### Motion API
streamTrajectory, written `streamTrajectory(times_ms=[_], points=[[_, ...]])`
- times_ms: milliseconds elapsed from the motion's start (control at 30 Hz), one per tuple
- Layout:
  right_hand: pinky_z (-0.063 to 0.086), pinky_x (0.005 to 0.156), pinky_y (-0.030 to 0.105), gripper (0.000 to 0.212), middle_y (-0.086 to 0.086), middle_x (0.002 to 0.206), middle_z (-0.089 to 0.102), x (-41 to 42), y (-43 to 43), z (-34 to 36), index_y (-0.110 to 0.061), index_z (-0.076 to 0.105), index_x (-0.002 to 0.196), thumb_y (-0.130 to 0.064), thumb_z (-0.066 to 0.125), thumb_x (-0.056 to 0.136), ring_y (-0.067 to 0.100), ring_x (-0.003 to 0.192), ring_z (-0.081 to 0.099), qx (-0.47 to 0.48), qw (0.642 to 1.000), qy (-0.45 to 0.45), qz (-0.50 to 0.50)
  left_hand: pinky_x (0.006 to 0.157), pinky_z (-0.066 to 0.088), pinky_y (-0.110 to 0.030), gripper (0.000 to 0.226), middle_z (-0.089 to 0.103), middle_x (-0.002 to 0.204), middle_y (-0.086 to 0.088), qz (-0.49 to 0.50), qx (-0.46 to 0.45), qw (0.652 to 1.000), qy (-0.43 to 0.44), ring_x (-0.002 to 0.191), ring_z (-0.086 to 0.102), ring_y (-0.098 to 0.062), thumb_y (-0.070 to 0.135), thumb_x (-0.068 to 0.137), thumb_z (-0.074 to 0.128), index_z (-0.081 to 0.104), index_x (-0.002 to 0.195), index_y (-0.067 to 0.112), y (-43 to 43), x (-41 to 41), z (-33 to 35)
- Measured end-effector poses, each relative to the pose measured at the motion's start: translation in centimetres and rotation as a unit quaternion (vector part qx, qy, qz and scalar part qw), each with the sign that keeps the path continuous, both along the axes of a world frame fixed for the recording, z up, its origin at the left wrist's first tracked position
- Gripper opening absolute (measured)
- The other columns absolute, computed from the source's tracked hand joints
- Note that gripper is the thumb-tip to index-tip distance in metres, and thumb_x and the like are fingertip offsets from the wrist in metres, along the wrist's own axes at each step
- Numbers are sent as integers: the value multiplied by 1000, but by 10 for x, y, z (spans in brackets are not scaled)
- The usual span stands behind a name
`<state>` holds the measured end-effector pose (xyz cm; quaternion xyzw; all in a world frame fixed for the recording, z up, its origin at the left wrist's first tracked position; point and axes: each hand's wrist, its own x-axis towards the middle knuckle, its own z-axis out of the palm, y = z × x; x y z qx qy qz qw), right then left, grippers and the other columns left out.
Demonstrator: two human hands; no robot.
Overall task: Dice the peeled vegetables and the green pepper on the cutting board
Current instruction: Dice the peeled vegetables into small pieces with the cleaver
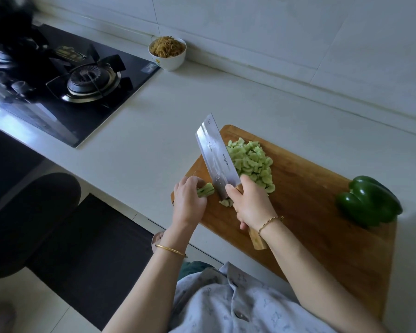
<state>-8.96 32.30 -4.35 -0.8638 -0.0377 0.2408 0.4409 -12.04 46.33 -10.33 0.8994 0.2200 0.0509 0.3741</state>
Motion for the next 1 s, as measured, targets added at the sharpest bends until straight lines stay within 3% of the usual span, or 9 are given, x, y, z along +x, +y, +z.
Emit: streamTrajectory(times_ms=[133, 333, 400, 500, 667, 867, 1000], points=[[42, 37, 24, 17, 0, 70, 46, -2, 1, 2, -17, 45, 92, -32, 44, 100, 9, 36, 42, -12, 999, 13, 28, 87, 46, -37, 22, 58, 100, -1, 0, -7, 1000, -7, 101, 50, -24, -4, 77, 60, 64, 91, 13, 0, 0, 0], [46, 37, 26, 32, 6, 84, 54, -1, 5, 10, -12, 43, 127, -30, 41, 101, 18, 49, 53, -71, 996, 6, 53, 85, 47, -39, 18, 57, 96, 0, -9, -1, 1000, -17, 98, 52, -25, -3, 78, 62, 64, 87, 12, 0, -1, 0], [49, 38, 29, 23, 5, 87, 54, -1, 10, 11, -14, 45, 116, -31, 40, 101, 23, 57, 60, -97, 993, -7, 70, 85, 47, -39, 17, 58, 96, 0, -14, 1, 1000, -22, 98, 52, -25, -2, 78, 63, 64, 86, 13, 1, -1, 0], [57, 56, 41, 17, 3, 86, 53, -5, 14, 7, -14, 42, 97, -31, 41, 101, 29, 70, 64, -124, 989, -31, 78, 84, 47, -38, 14, 60, 95, 0, -20, 0, 999, -35, 96, 53, -23, 1, 79, 66, 64, 84, 13, 2, -2, -3], [43, 34, 24, 23, 2, 72, 48, -2, 8, 0, -12, 43, 88, -31, 43, 100, 16, 44, 48, -43, 999, 6, 10, 81, 47, -35, 17, 61, 95, 1, -32, 0, 999, -36, 95, 53, -22, 0, 77, 65, 66, 85, 14, 2, -2, -4], [44, 38, 24, 23, 1, 73, 48, 0, 1, 5, -14, 43, 92, -35, 43, 100, 9, 34, 42, -16, 1000, 3, 2, 85, 35, -26, 25, 58, 112, -3, -15, 11, 1000, -12, 108, 43, -23, 3, 81, 61, 64, 104, 10, 1, -4, 0], [43, 38, 23, 19, 0, 71, 47, -4, 1, 3, -15, 43, 96, -34, 43, 100, 8, 35, 41, -11, 1000, 16, 14, 82, 34, -25, 23, 59, 109, -4, -17, 22, 1000, 2, 108, 44, -24, -1, 80, 56, 64, 98, 12, 0, 0, 0]])
